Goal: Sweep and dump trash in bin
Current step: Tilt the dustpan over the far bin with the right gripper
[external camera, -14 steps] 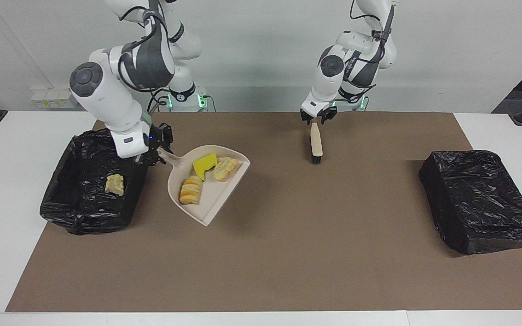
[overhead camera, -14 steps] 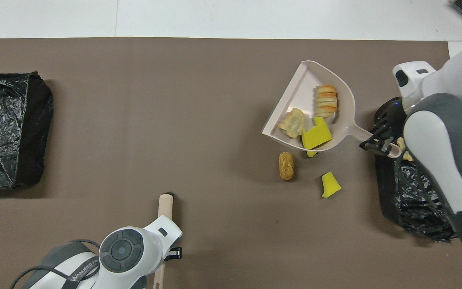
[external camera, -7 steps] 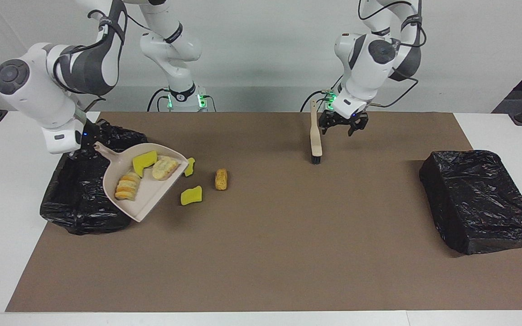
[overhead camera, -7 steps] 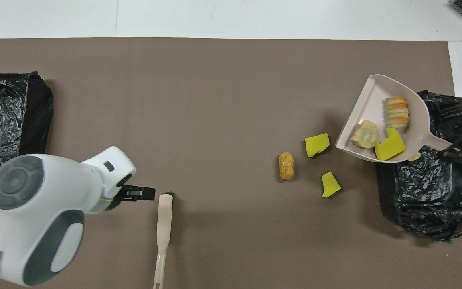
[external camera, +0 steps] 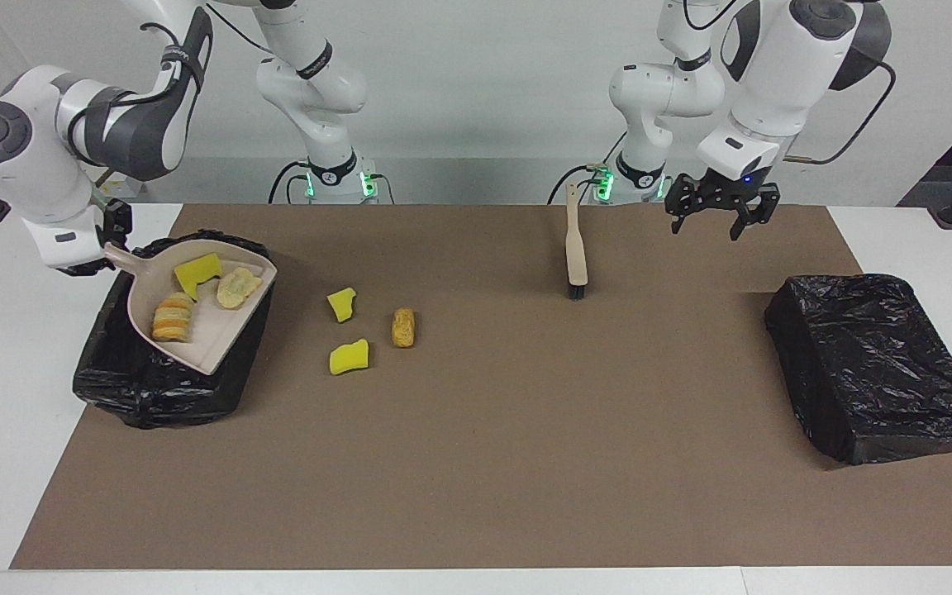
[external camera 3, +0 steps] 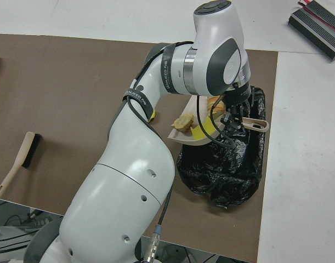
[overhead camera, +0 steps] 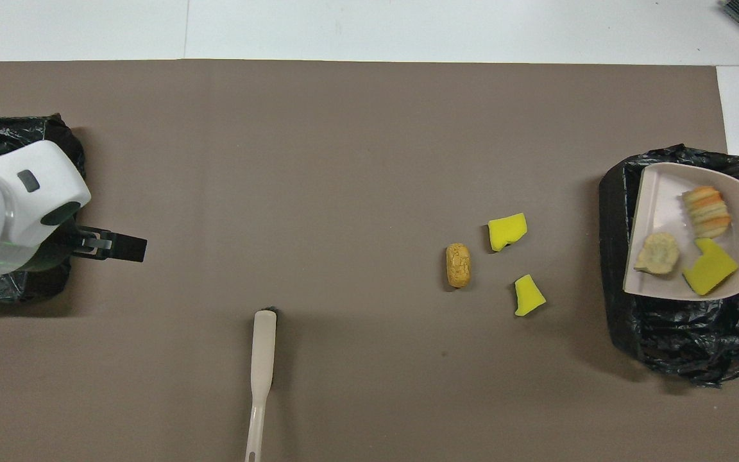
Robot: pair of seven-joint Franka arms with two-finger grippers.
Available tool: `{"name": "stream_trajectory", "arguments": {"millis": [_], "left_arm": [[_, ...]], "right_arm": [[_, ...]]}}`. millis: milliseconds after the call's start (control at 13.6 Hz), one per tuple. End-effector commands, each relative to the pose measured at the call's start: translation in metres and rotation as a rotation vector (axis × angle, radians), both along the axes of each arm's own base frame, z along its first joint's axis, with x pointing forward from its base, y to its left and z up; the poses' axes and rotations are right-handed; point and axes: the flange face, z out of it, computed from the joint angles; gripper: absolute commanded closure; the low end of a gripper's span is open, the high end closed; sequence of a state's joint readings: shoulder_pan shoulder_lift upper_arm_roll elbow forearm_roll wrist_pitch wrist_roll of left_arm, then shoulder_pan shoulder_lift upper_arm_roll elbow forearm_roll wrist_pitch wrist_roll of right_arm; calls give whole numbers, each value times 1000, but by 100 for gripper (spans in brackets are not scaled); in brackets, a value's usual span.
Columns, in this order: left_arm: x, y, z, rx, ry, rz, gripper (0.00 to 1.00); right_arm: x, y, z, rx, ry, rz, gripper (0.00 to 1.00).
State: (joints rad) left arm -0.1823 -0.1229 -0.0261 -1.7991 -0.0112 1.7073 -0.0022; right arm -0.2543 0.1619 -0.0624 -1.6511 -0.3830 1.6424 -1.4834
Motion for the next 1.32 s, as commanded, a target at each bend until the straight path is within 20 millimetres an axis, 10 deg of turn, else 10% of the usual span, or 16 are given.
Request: {"name": "stream_trajectory", "arguments": {"millis": [0,588,1250], "left_arm": [[26,9,19,26,44,5,0],[9,17,52,13,-10,21,0],[12,51,52,14,-3,88,0]], "right_arm": [[-13,-35,12,-47,-12,54,100],[-27,-94,17,-119,-111,70,100],[2,-22,-12,-307,57,436,100]]}}
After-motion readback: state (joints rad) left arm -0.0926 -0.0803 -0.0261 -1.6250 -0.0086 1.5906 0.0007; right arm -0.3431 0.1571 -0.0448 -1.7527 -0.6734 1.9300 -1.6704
